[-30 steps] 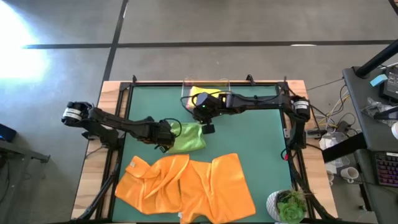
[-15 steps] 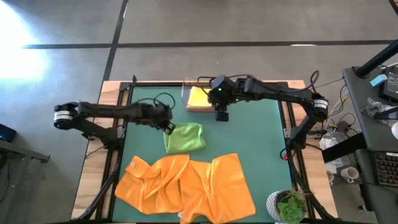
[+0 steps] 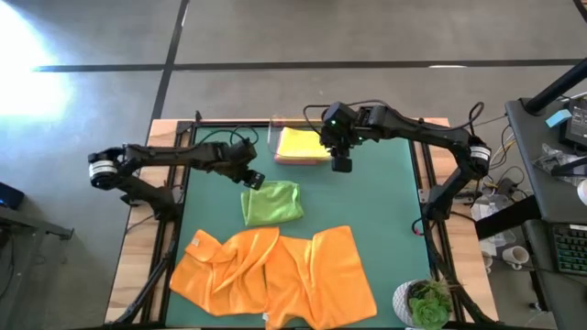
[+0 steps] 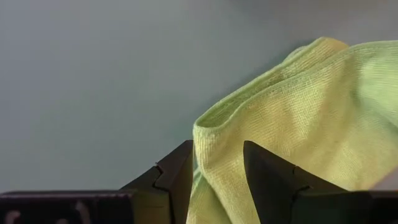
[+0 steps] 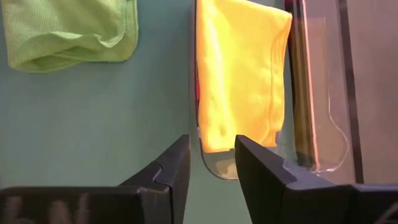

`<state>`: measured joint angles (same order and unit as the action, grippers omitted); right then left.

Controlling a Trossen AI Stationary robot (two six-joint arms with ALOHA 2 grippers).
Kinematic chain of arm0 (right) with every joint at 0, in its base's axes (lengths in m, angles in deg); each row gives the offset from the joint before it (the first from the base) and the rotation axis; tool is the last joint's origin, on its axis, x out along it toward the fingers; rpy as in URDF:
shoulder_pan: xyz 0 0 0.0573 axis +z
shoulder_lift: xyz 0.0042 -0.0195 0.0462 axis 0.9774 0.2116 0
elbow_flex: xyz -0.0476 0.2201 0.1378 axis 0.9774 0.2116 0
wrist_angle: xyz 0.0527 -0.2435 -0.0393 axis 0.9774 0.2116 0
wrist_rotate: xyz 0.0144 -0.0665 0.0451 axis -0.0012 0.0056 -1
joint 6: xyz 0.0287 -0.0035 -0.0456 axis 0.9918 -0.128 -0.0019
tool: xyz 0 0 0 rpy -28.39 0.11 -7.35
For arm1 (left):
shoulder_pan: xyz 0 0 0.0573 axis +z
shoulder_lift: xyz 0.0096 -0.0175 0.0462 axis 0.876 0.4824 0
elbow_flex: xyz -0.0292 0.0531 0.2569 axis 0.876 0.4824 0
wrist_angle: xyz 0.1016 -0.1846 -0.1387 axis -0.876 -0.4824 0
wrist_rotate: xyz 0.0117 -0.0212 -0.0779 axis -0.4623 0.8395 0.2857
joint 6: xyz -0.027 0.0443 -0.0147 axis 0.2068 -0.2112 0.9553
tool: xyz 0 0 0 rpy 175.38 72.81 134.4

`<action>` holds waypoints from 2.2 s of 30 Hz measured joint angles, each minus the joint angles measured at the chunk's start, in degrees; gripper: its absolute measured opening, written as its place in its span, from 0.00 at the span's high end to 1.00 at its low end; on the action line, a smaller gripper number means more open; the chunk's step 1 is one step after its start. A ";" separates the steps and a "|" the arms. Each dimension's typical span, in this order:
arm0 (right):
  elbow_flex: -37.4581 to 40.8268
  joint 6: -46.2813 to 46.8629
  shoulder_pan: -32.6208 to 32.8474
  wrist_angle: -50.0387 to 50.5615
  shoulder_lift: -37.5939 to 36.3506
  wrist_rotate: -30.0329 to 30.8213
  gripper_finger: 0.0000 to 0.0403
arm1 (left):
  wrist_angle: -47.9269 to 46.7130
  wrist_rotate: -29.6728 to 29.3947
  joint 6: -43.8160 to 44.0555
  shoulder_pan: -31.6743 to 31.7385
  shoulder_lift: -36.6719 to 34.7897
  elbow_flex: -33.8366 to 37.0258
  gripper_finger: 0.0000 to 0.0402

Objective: Fold microfiber towels
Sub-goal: Fold the green microfiber towel

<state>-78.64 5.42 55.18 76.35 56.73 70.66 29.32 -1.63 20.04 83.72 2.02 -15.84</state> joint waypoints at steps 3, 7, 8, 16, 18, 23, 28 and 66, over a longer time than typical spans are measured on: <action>0.01 -1.32 -0.05 -0.11 -0.02 -0.06 0.71 | -0.01 0.00 -0.97 -0.02 2.39 0.00 0.69; 0.02 -1.34 -0.05 -0.13 -0.02 -0.15 0.71 | 0.90 -0.02 -1.15 -0.02 5.47 0.00 0.69; 0.02 -1.34 -0.05 -0.13 -0.01 -0.15 0.71 | 1.50 -0.03 -1.16 -0.02 6.05 0.00 0.69; 0.02 -1.24 -0.05 -0.20 -0.02 -0.15 0.71 | 5.68 1.15 -2.52 -0.02 8.77 0.00 0.69; 0.04 -1.19 -0.05 -0.22 -0.01 -0.15 0.71 | 5.65 1.29 -3.66 -0.04 9.10 0.00 0.69; 0.07 -1.20 -0.05 -0.71 0.00 -0.15 0.71 | 5.67 1.33 -4.04 -0.04 9.48 0.00 0.69; 0.07 -1.19 -0.05 -1.58 -0.02 -0.15 0.71 | 5.68 1.38 -5.86 -0.06 9.48 0.00 0.77; 0.09 -2.16 -0.09 -2.40 0.00 -0.13 0.71 | -10.27 2.49 6.58 -3.30 -1.01 -3.78 0.97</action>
<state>-78.55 3.26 55.09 73.94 56.73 70.53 19.05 0.86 26.62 80.43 1.01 -19.62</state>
